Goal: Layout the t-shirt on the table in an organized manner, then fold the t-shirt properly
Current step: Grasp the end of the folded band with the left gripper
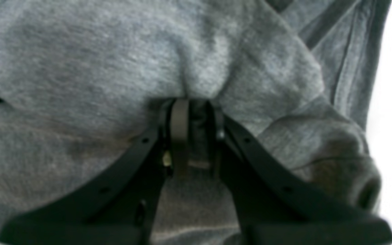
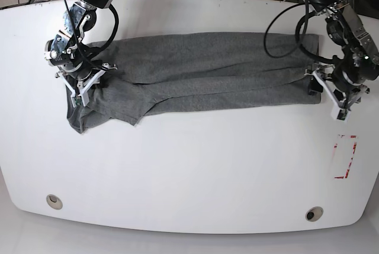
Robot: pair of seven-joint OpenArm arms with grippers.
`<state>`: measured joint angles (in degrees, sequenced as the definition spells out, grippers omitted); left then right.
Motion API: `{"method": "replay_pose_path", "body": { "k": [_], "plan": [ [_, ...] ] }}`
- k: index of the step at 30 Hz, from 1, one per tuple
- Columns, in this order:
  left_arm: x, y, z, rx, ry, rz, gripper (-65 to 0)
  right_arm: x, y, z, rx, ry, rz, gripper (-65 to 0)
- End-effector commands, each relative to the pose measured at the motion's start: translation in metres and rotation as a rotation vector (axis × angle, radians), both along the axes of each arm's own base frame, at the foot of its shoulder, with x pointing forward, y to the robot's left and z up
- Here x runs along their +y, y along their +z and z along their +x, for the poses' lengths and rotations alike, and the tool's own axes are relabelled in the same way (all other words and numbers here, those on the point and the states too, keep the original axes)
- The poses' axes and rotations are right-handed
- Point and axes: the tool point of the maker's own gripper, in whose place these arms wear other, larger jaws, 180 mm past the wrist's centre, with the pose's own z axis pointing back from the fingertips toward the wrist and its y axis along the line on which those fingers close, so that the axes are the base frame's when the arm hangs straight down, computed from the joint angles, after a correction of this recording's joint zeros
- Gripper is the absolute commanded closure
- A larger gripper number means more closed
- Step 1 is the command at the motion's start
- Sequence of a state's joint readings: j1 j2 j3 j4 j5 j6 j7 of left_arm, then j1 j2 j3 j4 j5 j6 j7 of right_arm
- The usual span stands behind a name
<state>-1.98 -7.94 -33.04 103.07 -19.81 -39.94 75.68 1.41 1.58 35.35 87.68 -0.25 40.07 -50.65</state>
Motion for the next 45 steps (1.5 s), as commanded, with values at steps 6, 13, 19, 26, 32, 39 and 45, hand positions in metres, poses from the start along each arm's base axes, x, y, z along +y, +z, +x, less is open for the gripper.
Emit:
{"method": "replay_pose_path", "body": {
  "k": [6,13,19,26,32,39,45],
  "plan": [
    [0.026,-0.002,-0.008,-0.012,0.038,-0.128,-41.1,-0.007,-0.004,-0.009,0.053,0.0,-0.036,-7.9],
    [0.03,-0.032,-0.022,0.058,0.061,-0.272,-41.1,-0.007,-0.004,-0.009,0.053,0.0,-0.036,-7.8],
    [0.029,-0.049,-0.024,0.075,0.088,-0.327,-41.1,-0.007,-0.004,-0.009,0.053,0.0,-0.036,-7.8],
    [0.025,-0.057,-0.029,0.086,0.091,-0.344,-41.1,-0.007,-0.004,-0.009,0.053,0.0,-0.036,-7.6],
    [0.004,-0.068,-0.026,0.118,0.035,-0.369,-41.0,-0.007,-0.004,-0.009,0.052,-0.001,-0.037,-7.6],
    [-0.014,-0.081,-0.028,0.15,0.023,-0.414,-40.4,-0.008,-0.004,-0.009,0.052,-0.003,-0.037,-7.6],
    [-0.024,-0.084,-0.028,0.156,0.011,-0.426,-32.6,-0.008,-0.004,-0.009,0.052,-0.004,-0.037,-7.6]
  ]
}}
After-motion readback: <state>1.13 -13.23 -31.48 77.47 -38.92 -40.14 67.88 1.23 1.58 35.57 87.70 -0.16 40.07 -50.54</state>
